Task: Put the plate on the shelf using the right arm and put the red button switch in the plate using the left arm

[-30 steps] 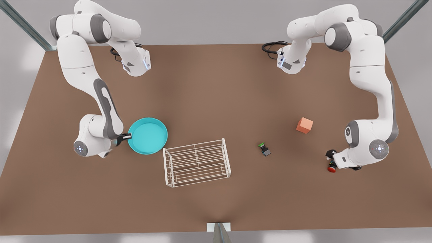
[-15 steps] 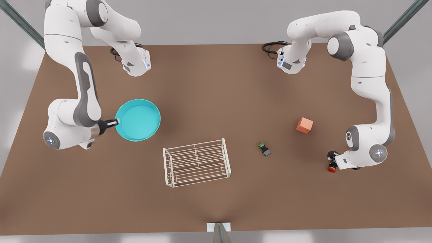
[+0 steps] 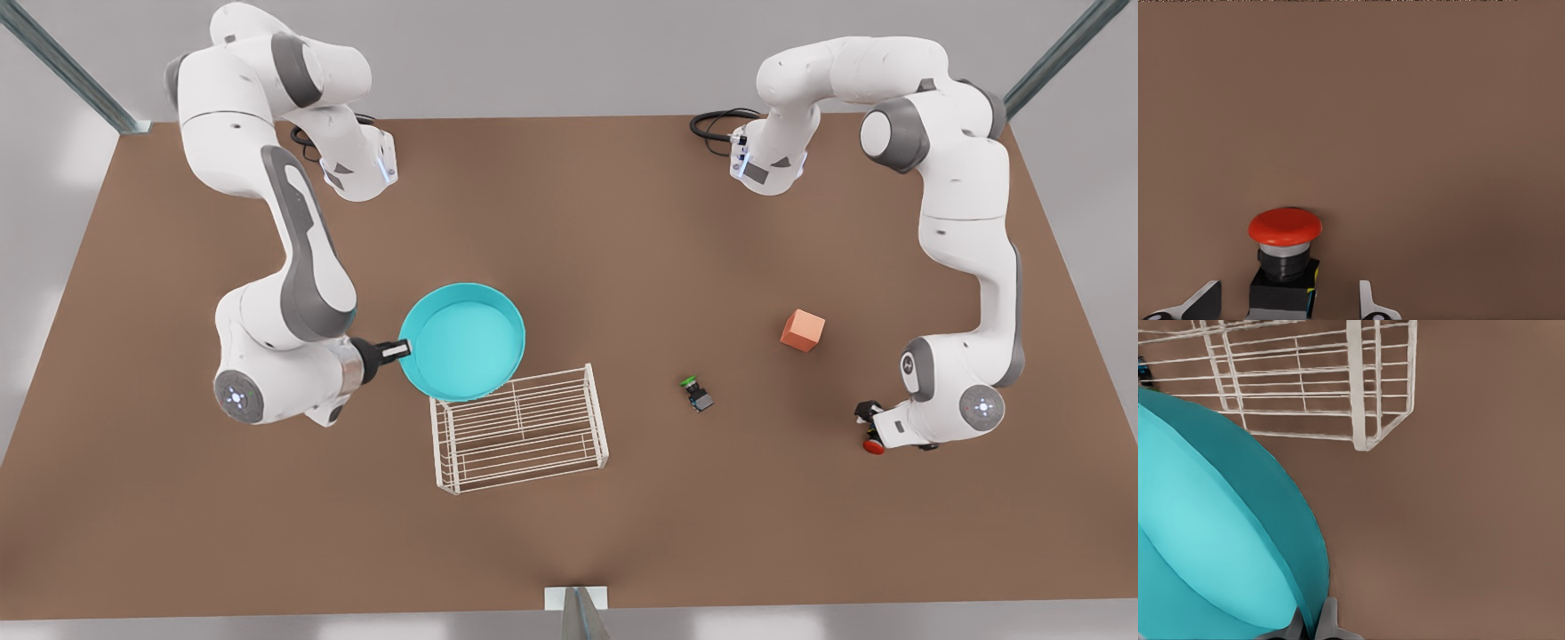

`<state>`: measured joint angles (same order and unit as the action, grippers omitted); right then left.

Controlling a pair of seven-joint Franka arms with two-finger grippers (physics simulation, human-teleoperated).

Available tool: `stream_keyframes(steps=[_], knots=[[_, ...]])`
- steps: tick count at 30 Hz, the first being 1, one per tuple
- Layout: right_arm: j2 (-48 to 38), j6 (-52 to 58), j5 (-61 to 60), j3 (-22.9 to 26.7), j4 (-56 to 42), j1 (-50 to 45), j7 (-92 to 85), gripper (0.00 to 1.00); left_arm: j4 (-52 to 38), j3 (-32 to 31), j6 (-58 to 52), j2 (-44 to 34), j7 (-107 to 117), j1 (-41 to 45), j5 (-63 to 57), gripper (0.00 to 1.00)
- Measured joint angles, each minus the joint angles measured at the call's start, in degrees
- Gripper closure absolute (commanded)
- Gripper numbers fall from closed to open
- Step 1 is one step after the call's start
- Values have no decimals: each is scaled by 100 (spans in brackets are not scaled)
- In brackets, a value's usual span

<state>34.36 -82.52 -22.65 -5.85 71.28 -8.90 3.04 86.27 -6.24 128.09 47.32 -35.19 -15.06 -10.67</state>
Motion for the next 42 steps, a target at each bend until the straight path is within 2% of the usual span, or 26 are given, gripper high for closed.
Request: stream_keyframes(steps=[2, 3, 8, 12, 13, 14, 16, 20, 24, 26, 27, 29, 30, 35, 39, 42], knots=[[248, -394, -20, -57, -124, -94, 228, 87, -2, 0, 19, 2, -9, 2, -61, 8], [328, -602, -27, -76, -148, -147, 334, 87, -2, 0, 27, 3, -13, -1, -83, 16], [723, -1624, -45, -187, -303, -373, 828, 87, -3, 4, 49, 15, -31, -6, -132, 17], [876, -2274, -48, -195, -319, -426, 1130, 87, -3, 13, 58, 38, -35, -6, -146, 46], [898, -2392, -49, -194, -321, -428, 1194, 81, -19, 15, 61, 39, -30, -6, -153, 54], [916, -2488, -33, -200, -322, -427, 1262, 0, -49, 14, 66, 36, -19, -6, -169, 61], [935, -2630, 24, -211, -319, -428, 1403, 0, -86, 10, 81, 19, 19, 0, -208, 72], [859, -2746, 174, -228, -318, -424, 1700, 0, -130, 8, 69, -67, 99, -29, -220, 73], [-558, -1778, 170, -201, -428, -146, 1867, 0, -466, -96, -239, -256, 164, -24, 15, 74], [-1415, -1046, 850, -269, -327, -130, 1826, 0, -584, -263, -460, -399, 231, -9, 183, 74], [-1727, -790, 1195, -270, 52, -25, 1772, 0, -608, -395, -586, -492, 286, -1, 235, 74], [-2655, -839, 1650, -261, 1864, 686, 1579, 0, -628, -656, -849, -696, 427, 13, 299, 74], [-2812, -924, 1797, -260, 2322, 1078, 1472, 0, -631, -774, -978, -775, 508, 17, 317, 74], [-1667, -1639, 2129, -234, 2725, 1978, 1011, 0, -737, -1716, -1645, -1228, 1184, 25, 346, 74], [-1295, -2053, 2227, -278, 2550, 2038, 791, 0, -831, -2768, -2140, -1394, 2020, 31, 352, 74], [-1110, -2225, 2257, -304, 2380, 1988, 657, 0, -1161, -3147, -2354, -1383, 2859, 653, 344, 74]])
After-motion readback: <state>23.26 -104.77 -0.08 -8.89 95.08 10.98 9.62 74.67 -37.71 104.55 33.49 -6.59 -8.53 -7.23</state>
